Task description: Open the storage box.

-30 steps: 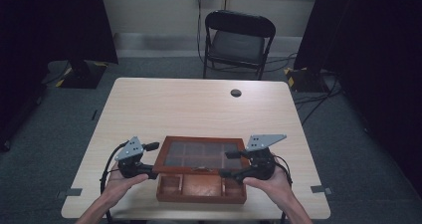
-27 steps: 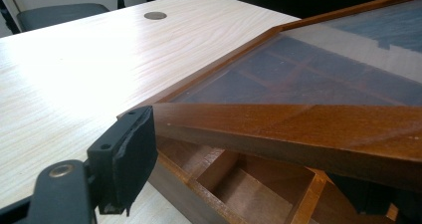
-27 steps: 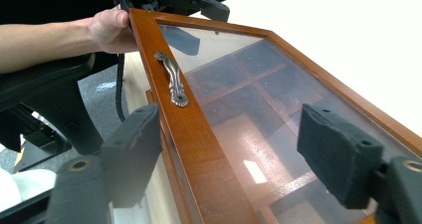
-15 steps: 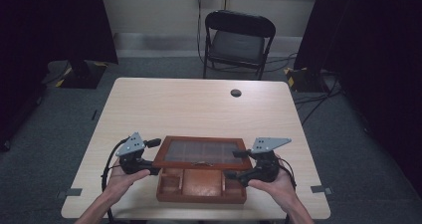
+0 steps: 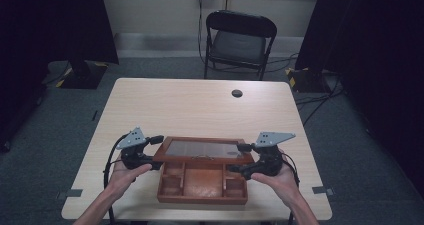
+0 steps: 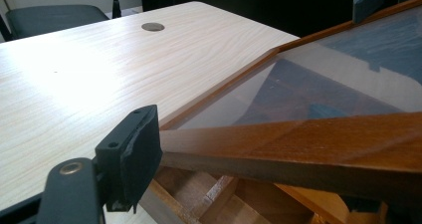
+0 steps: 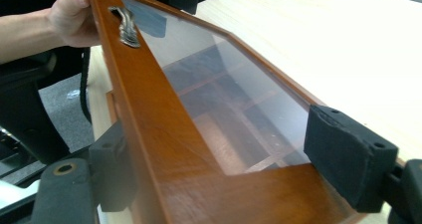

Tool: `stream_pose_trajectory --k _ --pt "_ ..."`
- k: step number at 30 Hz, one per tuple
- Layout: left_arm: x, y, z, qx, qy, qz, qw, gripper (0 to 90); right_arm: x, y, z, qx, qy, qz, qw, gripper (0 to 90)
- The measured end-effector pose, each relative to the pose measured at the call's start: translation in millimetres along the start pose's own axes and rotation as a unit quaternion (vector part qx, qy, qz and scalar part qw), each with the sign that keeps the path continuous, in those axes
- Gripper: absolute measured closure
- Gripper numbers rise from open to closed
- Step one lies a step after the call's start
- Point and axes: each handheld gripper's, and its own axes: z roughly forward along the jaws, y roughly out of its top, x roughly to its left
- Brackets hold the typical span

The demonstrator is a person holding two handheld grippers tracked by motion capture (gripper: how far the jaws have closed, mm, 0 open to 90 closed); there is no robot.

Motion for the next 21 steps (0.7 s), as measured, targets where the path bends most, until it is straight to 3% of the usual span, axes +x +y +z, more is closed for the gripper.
stream_pose_trajectory --k 3,7,9,19,21 --pt "1.2 3.0 1.6 0.005 0.000 0.001 1.0000 21.3 -3.1 0.9 0.6 -0.001 0.005 0.005 1.0000 19.9" --pt "3.8 8.6 3.6 0.014 -0.005 0.003 0.9999 22.5 -6.0 1.6 -0.5 -0.008 -0.010 0.008 0.9999 21.5" --pt "4.2 9.2 4.5 0.012 -0.007 0.001 0.9999 23.4 -7.8 1.9 -1.7 -0.007 -0.022 0.012 0.9997 22.1" --pt "8.8 13.4 10.7 0.006 -0.012 -0.016 0.9998 30.6 -18.6 4.7 -4.6 -0.022 -0.025 0.029 0.9990 24.5" --pt "10.5 17.5 11.0 0.010 -0.010 -0.006 0.9999 30.9 -21.2 5.4 -3.3 -0.024 -0.030 0.032 0.9988 24.8"
